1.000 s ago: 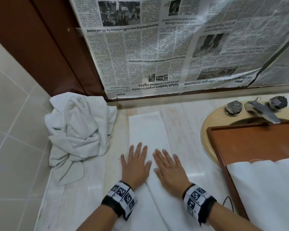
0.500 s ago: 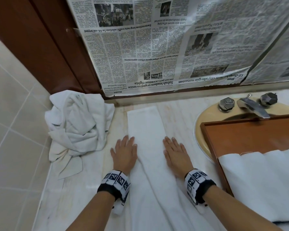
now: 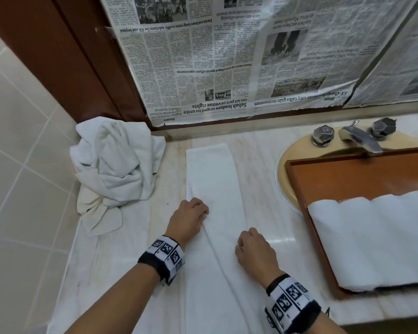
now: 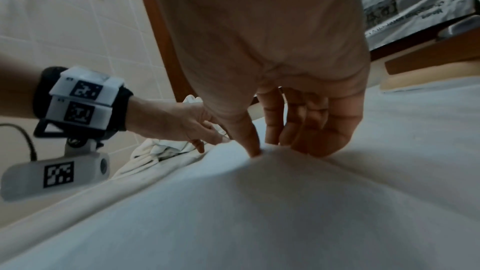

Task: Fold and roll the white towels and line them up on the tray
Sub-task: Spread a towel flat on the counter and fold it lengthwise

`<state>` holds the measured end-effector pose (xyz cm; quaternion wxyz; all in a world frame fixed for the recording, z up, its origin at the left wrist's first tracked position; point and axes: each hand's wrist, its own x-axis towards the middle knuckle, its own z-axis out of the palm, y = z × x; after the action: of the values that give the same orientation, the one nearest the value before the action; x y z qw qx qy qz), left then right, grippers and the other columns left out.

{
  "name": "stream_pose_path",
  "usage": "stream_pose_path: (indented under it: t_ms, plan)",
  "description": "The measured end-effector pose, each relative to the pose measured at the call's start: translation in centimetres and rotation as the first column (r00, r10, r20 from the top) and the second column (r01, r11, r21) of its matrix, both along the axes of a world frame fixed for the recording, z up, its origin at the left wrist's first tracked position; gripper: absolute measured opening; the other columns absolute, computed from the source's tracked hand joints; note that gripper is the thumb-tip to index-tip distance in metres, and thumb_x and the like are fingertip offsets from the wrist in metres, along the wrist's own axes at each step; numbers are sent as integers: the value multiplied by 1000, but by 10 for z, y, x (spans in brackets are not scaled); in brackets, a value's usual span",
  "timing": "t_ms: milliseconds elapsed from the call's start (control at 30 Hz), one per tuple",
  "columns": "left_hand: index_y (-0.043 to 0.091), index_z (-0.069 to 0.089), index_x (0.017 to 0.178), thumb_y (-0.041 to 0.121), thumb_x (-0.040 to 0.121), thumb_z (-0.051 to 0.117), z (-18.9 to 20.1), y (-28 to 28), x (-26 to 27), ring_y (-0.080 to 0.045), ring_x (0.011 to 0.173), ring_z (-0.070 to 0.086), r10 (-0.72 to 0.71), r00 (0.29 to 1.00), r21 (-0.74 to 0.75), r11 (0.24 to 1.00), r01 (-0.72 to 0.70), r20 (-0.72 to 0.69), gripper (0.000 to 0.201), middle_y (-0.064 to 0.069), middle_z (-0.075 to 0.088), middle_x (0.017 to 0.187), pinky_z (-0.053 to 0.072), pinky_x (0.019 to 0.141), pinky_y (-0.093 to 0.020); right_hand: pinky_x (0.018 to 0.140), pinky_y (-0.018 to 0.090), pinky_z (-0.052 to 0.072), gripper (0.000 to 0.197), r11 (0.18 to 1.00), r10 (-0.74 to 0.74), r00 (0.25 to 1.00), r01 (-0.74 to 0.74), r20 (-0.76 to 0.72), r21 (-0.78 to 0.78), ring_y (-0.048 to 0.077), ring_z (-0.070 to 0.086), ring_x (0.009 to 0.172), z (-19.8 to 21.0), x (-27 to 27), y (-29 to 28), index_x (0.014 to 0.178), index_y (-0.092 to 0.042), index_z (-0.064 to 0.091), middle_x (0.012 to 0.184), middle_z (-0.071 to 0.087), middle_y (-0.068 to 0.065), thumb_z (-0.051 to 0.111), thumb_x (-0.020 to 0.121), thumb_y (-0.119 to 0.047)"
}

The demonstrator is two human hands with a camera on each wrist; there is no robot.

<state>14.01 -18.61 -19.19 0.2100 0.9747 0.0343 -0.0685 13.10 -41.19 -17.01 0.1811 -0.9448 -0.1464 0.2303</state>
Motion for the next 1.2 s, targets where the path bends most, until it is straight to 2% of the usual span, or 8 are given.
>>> stream_pose_path:
  t_ms: [167,300,433,633,800,1000,1100,1200]
  plan:
    - [18,64,115,19,101,52,6,0,3,-23,108,47,-46,999,31,998,47,-14,18,4,52,127,53,75,-38,65,32,41,14,995,-88,993,92,-84,47,21,55,81,17,-3,4,94,-16,49,90,59,0,45,96,-29]
    - [20,66,105,14,97,57,3,8,-5,-23,94,53,3,992,-134,991,15,130,13,1,49,112,53,75,-40,61,31,41,14,975,-112,987,131,-115,179,18,54,78,32,-24,9,93,-17,51,83,60,0,48,96,-31]
    - [17,67,107,10,96,57,7,19,-15,-22,86,58,45,992,-240,971,-16,117,16,-2,51,101,48,80,-33,60,31,43,18,949,-98,992,119,-84,293,17,55,69,42,-50,33,89,-20,53,78,62,0,53,96,-36]
    - [15,67,105,8,96,56,-2,33,-27,-21,89,57,90,995,-237,968,-78,39,16,-4,56,96,41,78,-28,69,38,51,24,962,-60,996,75,-64,263,25,61,77,22,-84,80,95,-14,54,86,65,6,48,99,-37]
    - [12,66,103,9,97,55,-4,36,-33,-23,87,58,135,990,-243,962,-121,41,13,-7,60,94,38,75,-26,70,45,49,22,942,0,998,22,-64,334,28,58,74,4,-101,95,93,-14,48,81,61,5,44,102,-33]
    - [18,61,101,29,93,67,-6,33,-44,-6,78,56,255,966,-344,912,-226,40,15,4,62,91,37,67,-10,64,38,40,23,964,108,994,-106,5,242,28,50,73,-1,-103,106,101,-13,46,94,64,11,38,104,-34]
    - [17,60,104,18,87,73,-5,35,-45,-2,77,55,275,961,-384,888,-254,1,22,5,61,92,39,66,-4,65,37,37,25,978,139,990,-140,18,153,28,46,75,-4,-102,110,106,-13,47,99,64,12,36,105,-35]
    - [14,63,102,12,87,73,-6,39,-45,-3,76,57,307,952,-409,868,-281,-4,18,3,64,90,40,66,-2,69,38,43,25,980,174,984,-170,-30,106,32,56,83,-4,-101,111,106,-10,52,102,63,11,39,103,-31]
